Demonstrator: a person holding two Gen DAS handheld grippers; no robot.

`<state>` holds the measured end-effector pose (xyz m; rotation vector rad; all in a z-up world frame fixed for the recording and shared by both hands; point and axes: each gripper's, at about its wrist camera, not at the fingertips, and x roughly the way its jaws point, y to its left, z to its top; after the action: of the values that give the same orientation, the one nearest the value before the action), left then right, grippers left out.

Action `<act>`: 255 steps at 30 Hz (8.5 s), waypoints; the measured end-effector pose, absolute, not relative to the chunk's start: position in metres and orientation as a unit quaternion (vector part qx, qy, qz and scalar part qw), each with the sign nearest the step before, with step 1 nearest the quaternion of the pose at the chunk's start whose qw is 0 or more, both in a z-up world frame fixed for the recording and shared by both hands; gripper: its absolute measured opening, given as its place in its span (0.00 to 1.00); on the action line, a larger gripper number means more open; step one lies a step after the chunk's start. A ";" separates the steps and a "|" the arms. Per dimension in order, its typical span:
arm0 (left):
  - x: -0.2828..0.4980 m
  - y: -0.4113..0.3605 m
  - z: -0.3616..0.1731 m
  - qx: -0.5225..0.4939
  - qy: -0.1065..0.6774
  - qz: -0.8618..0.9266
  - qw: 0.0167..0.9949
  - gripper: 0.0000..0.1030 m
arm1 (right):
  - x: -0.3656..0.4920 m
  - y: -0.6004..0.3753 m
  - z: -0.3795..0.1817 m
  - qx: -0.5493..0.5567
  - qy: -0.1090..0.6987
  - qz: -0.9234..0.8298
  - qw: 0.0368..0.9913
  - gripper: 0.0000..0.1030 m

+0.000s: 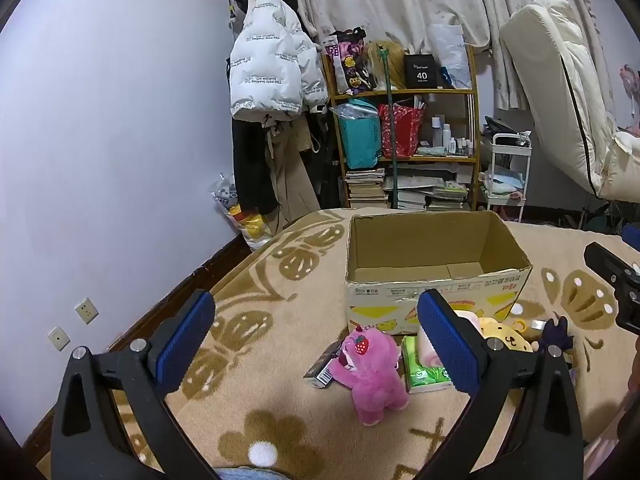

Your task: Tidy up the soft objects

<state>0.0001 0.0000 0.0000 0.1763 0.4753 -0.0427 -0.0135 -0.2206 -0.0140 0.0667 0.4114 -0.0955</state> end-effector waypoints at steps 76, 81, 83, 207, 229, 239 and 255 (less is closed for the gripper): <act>0.000 0.000 0.000 0.092 0.233 -0.019 0.968 0.97 | -0.016 -0.223 -0.014 0.040 0.204 -0.047 0.977 1.00; 0.000 0.000 0.000 0.093 0.233 -0.020 0.968 0.97 | -0.016 -0.223 -0.014 0.041 0.204 -0.047 0.977 1.00; 0.000 0.000 0.000 0.094 0.233 -0.019 0.968 0.97 | -0.016 -0.223 -0.014 0.041 0.204 -0.047 0.977 1.00; 0.059 -0.022 -0.063 0.043 0.392 -0.059 0.917 0.42 | 0.024 -0.269 -0.075 0.194 0.364 -0.019 0.911 0.38; 0.031 -0.017 -0.019 0.034 0.279 -0.067 0.957 0.42 | 0.021 -0.237 -0.037 0.113 0.268 0.008 0.957 0.38; 0.034 -0.021 -0.002 0.037 0.234 -0.071 0.969 0.43 | 0.037 -0.228 -0.022 0.084 0.237 0.025 0.968 0.38; 0.097 -0.038 0.028 0.041 0.203 -0.084 0.975 0.43 | 0.081 -0.218 -0.003 0.057 0.193 0.049 0.978 0.38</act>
<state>0.0968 -0.0377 0.0277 0.0820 0.4099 -0.1704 0.0814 -0.2177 -0.0026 0.1157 0.3892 0.0994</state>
